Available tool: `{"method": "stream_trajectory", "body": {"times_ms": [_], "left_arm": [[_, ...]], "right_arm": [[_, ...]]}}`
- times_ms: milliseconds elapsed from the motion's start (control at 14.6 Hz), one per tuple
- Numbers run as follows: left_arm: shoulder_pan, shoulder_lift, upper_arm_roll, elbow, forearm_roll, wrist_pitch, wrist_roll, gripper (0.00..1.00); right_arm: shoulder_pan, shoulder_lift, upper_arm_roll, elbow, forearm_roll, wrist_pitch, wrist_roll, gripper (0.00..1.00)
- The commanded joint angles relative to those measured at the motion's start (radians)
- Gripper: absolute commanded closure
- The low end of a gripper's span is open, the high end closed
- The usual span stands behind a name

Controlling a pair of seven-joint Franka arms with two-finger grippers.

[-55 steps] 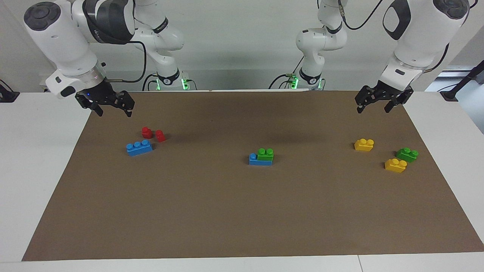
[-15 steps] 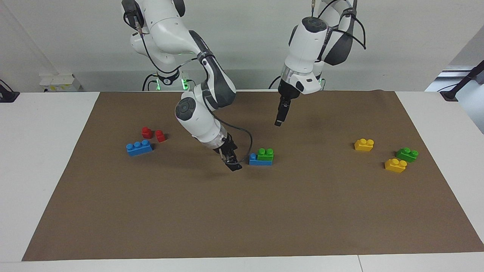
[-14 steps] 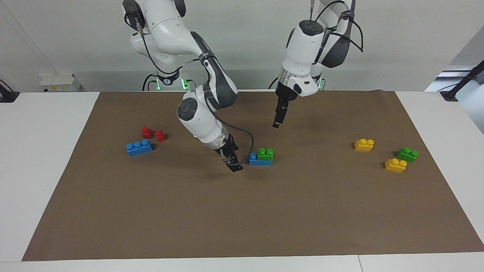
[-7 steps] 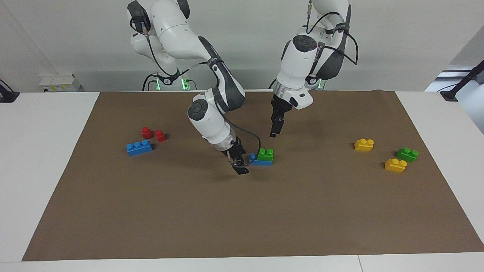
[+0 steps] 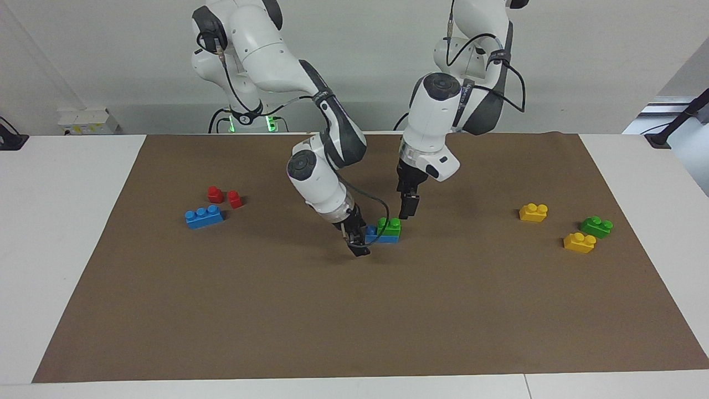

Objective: Remove green block with left arm and hold with right
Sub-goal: 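Reach the left gripper to the green block while the right gripper reaches blue, then grasp the green block with the left gripper while the right gripper grasps blue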

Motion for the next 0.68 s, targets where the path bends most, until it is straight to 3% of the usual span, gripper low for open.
{"method": "stream_trajectory", "body": {"times_ms": [0, 615], "left_arm": [[-0.001, 0.038, 0.008, 0.031, 0.023, -0.030, -0.043, 0.00], [-0.001, 0.168, 0.006, 0.106, 0.077, -0.027, -0.156, 0.00]], "right_arm": [[0.002, -0.002, -0.001, -0.018, 0.021, 0.023, 0.009, 0.01], [0.018, -0.008, 0.001, -0.030, 0.022, 0.012, 0.010, 0.00]]}}
